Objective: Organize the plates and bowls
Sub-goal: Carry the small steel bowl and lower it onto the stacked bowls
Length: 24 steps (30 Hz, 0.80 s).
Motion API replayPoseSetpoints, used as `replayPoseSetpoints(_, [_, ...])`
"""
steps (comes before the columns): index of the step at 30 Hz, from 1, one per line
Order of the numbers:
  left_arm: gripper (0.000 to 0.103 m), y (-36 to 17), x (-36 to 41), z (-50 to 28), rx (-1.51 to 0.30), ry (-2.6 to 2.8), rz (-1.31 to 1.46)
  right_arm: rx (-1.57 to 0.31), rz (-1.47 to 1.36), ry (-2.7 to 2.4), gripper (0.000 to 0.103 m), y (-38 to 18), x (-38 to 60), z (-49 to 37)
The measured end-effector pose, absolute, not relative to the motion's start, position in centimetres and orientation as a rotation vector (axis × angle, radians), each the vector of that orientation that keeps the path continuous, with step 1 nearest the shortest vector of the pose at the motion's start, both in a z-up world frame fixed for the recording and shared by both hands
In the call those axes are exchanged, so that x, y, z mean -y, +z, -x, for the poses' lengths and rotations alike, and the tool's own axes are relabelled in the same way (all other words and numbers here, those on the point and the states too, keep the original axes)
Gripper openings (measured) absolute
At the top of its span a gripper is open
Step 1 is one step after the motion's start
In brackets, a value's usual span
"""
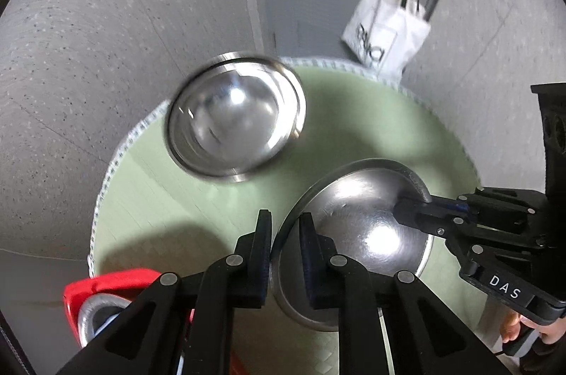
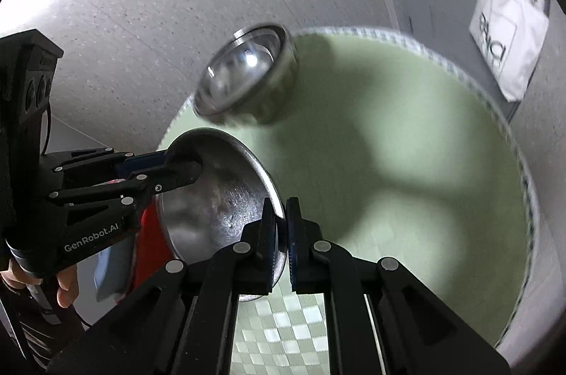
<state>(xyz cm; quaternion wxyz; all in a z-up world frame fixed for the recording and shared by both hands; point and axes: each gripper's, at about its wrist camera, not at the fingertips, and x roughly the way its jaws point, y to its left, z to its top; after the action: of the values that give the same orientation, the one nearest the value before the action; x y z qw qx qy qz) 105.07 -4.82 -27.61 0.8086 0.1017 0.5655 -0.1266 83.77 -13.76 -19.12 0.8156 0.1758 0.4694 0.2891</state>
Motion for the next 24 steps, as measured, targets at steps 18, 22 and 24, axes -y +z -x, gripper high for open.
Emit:
replayPoseSetpoints(18, [0.013, -27.2, -3.3, -112.4, -1.129, -0.116, 0.049, -0.917, -0.201, 0.629, 0.007, -12.9, 7.2, -94.7])
replayPoseSetpoints(22, [0.013, -29.1, -3.8, -114.7, -1.152, -0.107, 0.079, -0.944, -0.173, 0.632, 0.008, -14.0, 5.8, -96.5])
replayPoseSetpoints(24, [0.013, -30.0, -3.8, -115.8, -1.160, -0.104, 0.074, -0.953, -0.163, 0.630, 0.008, -14.5, 5.6, -97.0])
